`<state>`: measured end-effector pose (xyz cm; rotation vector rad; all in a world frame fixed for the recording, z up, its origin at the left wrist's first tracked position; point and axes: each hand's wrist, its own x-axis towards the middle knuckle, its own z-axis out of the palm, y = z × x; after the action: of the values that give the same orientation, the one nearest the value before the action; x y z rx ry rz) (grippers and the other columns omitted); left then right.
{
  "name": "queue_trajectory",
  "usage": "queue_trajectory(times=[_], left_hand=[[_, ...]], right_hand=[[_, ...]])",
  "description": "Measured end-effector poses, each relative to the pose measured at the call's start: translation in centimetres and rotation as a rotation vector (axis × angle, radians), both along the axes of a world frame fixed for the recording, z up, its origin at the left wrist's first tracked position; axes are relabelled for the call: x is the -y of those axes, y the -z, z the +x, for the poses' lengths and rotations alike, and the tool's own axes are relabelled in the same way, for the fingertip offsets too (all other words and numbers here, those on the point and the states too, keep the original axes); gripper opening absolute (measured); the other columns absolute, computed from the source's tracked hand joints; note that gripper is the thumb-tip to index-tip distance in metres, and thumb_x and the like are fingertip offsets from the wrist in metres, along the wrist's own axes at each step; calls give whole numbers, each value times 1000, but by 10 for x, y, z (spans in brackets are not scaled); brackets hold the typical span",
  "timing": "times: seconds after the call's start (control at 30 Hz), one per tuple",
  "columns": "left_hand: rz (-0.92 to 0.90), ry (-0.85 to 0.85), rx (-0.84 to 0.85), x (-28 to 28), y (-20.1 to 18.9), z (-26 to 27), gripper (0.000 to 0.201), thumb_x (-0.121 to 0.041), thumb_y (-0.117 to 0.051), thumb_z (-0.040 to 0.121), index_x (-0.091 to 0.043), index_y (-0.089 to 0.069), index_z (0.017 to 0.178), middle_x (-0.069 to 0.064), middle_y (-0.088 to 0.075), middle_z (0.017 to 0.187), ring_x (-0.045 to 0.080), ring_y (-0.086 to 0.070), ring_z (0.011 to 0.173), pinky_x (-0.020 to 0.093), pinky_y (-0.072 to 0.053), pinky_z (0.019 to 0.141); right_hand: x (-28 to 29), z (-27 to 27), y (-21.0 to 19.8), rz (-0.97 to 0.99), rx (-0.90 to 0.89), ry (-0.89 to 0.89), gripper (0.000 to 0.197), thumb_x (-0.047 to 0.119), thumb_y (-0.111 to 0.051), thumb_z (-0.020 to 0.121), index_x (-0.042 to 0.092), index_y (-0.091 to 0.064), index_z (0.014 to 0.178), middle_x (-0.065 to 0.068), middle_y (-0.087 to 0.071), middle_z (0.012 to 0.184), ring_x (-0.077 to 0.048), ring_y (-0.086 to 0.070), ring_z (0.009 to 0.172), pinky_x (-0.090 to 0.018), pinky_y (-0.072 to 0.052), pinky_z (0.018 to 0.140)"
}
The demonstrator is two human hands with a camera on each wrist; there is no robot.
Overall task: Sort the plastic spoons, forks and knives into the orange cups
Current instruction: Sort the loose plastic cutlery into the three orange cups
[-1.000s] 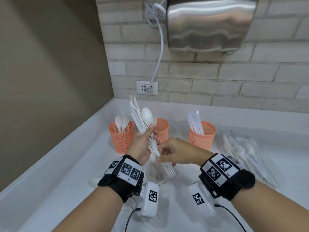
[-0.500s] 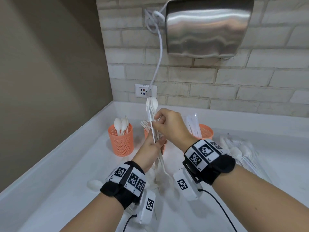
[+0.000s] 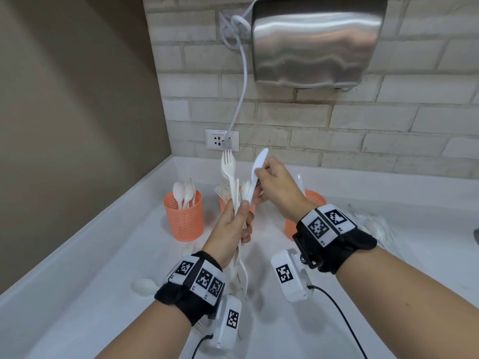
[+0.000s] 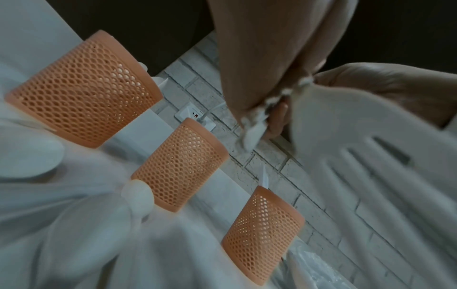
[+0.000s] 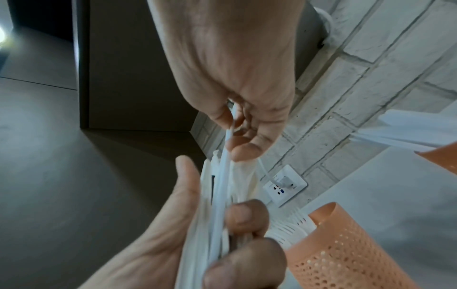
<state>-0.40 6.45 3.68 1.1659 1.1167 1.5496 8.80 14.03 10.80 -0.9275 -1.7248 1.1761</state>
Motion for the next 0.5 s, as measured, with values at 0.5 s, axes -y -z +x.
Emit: queue_trajectory(times=[0.5], left_hand=[[-71,-55,193,-11,7,-6,18,-21,-39,99,-17,-47,116,-6,-42,58,5,-34,40,16,-29,40]], right_hand=[[-55,57,0,541,24,481,13,11,-36,98,3,-47,98,-2,-47,81,-21,-45,79,-28,-33,67]])
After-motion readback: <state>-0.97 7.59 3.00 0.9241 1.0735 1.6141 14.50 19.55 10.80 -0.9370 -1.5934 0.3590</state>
